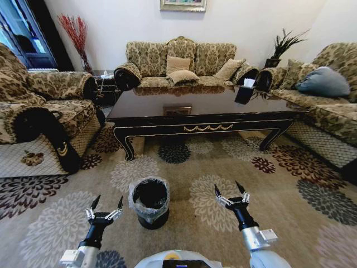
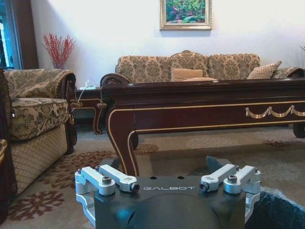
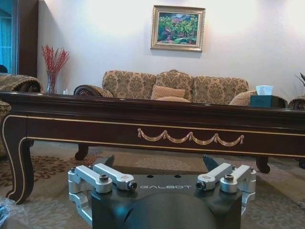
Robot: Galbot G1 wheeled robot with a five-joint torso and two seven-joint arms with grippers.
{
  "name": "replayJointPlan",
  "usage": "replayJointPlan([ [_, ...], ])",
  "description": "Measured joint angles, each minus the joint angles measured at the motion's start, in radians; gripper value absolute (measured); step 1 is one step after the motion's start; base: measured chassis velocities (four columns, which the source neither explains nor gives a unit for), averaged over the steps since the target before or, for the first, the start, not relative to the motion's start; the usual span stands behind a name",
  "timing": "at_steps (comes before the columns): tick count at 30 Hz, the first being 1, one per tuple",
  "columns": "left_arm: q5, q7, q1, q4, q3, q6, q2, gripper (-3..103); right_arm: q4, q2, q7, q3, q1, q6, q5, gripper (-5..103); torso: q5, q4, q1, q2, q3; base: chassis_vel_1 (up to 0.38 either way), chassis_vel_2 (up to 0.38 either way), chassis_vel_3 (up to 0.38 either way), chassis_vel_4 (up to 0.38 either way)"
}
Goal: Move to the front of the table and pick up the trash from the floor, then place it into the trash bin.
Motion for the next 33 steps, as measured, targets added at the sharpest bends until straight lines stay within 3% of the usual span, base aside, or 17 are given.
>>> replayJointPlan([
  [24,-0.002,-0.004,-0.005,-0.002,0.002,0.009,0.002,100,0.000,0.000,-0.001,0.000,-0.001,0.000,-0.002,100,0.0000,0.0000,0.000,0.000,0.000,0.000,0.000,0.000,0.000],
  [33,-0.003,-0.004,-0.006,-0.002,0.002,0.010,0.002,100,0.000,0.000,0.000,0.000,-0.001,0.000,-0.002,100,0.0000,0.0000,0.000,0.000,0.000,0.109,-0.112,-0.119,0.116],
])
